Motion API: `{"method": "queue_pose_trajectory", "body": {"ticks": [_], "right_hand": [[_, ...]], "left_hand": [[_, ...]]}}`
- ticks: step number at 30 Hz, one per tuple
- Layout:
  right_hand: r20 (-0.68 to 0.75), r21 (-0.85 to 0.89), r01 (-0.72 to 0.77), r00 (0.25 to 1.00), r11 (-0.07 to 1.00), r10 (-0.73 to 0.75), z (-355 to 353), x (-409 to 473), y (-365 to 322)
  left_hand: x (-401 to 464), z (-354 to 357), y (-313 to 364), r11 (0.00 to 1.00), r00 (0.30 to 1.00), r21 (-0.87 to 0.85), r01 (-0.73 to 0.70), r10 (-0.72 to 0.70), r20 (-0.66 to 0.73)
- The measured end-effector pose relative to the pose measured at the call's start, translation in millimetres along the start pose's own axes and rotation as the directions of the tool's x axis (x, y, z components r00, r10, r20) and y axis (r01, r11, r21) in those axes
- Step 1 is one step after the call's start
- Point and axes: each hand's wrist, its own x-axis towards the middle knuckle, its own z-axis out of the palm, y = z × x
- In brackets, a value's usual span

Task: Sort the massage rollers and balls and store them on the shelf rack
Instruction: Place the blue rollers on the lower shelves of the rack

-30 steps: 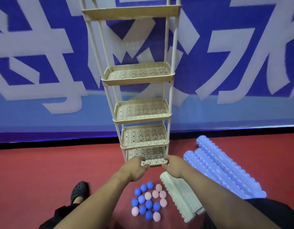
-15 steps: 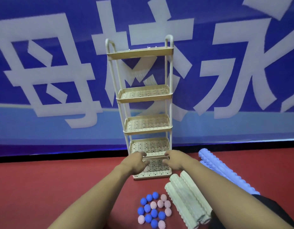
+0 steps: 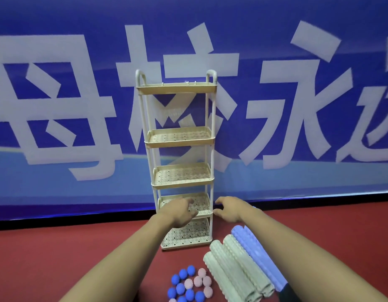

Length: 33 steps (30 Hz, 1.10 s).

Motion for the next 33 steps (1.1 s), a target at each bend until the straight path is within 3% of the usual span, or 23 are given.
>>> {"method": "queue_pose_trajectory", "body": {"ticks": [8, 15, 22, 27, 33], "right_hand": [[0.020, 0.045, -0.082, 0.996, 0.996, 0.081, 16.5, 13.7, 33.1], [0.028, 0.135, -0.147, 0.989, 0.980, 0.145, 61.6, 40.4, 104.5], [0.004, 0.238, -0.174, 0.984, 0.956, 0.179, 112.6, 86.6, 216.0], [0.099, 0.292, -0.383, 0.923, 0.876, 0.371, 158.6, 114.3, 318.0], [0.175, 0.209, -0.545, 0.838, 0.812, 0.517, 216.3, 135.4, 428.6]], "left_hand": [[26.7, 15.1, -12.6, 0.997, 0.999, 0.062, -0.035, 0.036, -0.012], [71.3, 75.1, 13.6, 0.993, 0.995, 0.079, -0.086, 0.082, 0.051], [152.7, 167.3, 56.0, 0.994, 0.992, 0.032, -0.103, 0.100, 0.072], [222.5, 234.2, 89.2, 0.988, 0.980, 0.025, -0.155, 0.151, 0.127], [292.1, 309.4, 115.1, 0.981, 0.959, 0.052, -0.185, 0.169, 0.228]]}}
